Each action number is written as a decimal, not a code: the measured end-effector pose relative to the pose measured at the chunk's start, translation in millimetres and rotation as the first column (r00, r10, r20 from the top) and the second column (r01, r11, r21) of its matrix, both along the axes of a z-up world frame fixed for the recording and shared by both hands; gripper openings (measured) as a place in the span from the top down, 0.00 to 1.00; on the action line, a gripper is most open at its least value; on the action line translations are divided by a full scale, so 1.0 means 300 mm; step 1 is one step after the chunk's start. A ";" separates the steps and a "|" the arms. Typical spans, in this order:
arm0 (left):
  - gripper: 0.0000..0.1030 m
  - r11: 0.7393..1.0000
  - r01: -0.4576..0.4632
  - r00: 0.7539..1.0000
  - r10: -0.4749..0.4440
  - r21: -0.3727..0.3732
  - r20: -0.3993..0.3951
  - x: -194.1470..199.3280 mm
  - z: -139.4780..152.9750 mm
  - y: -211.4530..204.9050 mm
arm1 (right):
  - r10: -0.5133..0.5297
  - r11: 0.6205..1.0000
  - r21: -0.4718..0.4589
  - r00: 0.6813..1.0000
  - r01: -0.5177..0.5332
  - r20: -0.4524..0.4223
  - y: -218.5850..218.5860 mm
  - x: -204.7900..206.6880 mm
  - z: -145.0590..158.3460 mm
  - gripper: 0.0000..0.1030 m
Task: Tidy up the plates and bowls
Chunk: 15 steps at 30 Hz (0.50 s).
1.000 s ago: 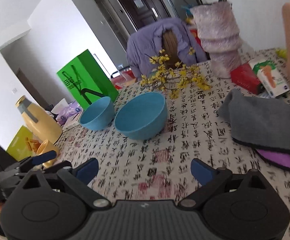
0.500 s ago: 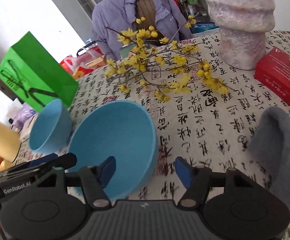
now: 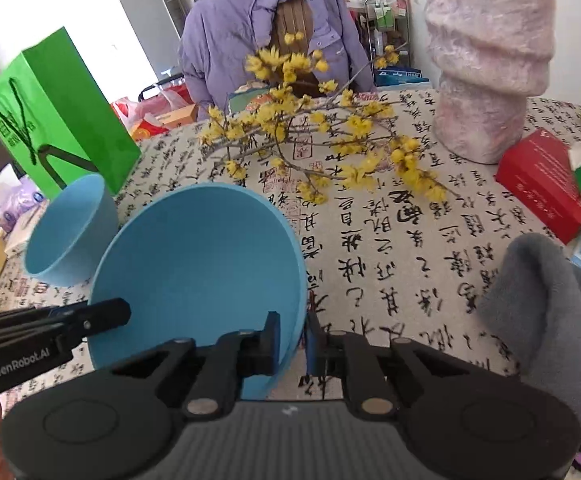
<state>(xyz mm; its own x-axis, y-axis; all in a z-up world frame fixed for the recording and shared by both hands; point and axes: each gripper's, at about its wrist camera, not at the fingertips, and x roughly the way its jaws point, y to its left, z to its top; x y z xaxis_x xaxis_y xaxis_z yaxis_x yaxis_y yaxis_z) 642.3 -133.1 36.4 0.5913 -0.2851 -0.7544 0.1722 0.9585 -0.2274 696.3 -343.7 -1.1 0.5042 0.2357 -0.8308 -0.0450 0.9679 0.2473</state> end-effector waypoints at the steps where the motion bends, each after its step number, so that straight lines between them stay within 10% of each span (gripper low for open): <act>1: 0.89 1.000 0.001 1.000 -0.001 -0.003 0.008 -0.022 0.016 -0.003 | 0.000 1.000 0.001 1.000 0.000 0.006 -0.006 -0.018 0.018 0.90; 15: 0.89 1.000 0.009 0.998 -0.008 -0.021 0.056 -0.551 0.151 -0.043 | 0.014 1.000 -0.011 0.996 -0.013 0.086 -0.052 -0.499 0.240 0.90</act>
<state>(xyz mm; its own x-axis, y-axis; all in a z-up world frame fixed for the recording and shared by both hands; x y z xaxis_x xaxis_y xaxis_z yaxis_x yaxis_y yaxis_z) 477.0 -146.2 81.6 0.6302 -0.3058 -0.7137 0.1931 0.9520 -0.2374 546.4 -359.4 70.8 0.5704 0.2347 -0.7871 -0.0787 0.9695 0.2320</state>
